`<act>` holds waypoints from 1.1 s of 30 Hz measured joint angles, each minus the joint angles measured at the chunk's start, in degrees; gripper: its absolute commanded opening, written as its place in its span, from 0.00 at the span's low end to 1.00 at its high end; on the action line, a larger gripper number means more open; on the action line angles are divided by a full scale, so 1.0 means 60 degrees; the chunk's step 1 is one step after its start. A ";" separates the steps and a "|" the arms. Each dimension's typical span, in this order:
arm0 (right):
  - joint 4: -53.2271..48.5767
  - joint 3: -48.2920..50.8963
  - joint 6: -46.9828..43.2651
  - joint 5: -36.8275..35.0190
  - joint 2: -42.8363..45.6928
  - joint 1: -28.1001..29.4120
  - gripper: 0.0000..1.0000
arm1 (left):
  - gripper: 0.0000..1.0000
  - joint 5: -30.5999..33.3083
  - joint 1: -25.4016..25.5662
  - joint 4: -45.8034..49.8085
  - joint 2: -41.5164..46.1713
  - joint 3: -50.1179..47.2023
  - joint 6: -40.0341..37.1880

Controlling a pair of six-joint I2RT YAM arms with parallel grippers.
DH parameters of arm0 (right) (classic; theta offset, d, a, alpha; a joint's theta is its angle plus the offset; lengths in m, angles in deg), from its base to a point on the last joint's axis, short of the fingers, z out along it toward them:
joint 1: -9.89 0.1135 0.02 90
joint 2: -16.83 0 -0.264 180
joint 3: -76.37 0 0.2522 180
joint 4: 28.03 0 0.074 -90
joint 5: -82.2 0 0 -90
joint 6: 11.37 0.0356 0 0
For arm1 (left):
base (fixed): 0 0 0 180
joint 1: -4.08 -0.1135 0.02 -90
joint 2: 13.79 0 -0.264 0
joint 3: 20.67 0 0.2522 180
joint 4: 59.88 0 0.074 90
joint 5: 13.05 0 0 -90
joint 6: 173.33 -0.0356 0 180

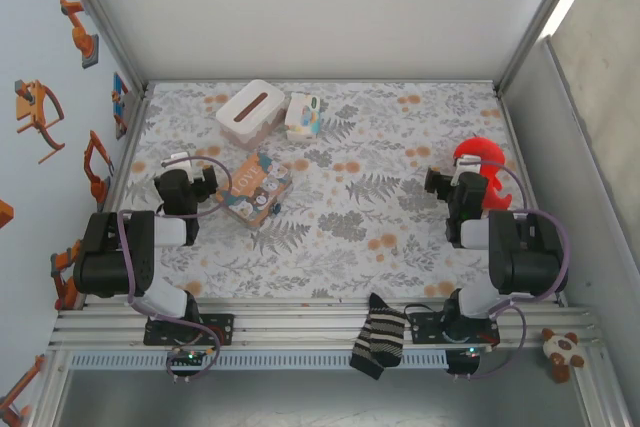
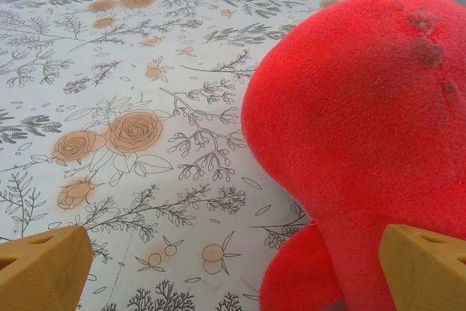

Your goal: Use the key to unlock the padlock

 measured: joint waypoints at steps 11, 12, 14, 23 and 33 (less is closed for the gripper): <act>0.0000 0.0000 0.0000 -0.0004 0.0000 0.0000 1.00 | 0.96 0.0000 0.0000 0.0000 0.0000 0.0000 0.0000; 0.0000 0.0000 0.0000 0.0000 0.0000 0.0000 1.00 | 0.96 0.0000 0.0000 0.0000 0.0000 0.0000 0.0000; 0.0000 0.0000 0.0000 0.0000 0.0000 0.0000 1.00 | 0.96 0.0000 0.0000 0.0000 0.0000 0.0000 0.0000; 0.0000 0.0000 0.0000 -0.0004 0.0000 0.0000 1.00 | 0.96 0.0000 0.0000 0.0000 0.0000 0.0000 0.0000; -0.0273 0.0011 0.0036 -0.0364 0.0765 0.0000 1.00 | 0.96 0.0535 0.0226 0.0055 0.0594 -0.0178 0.0004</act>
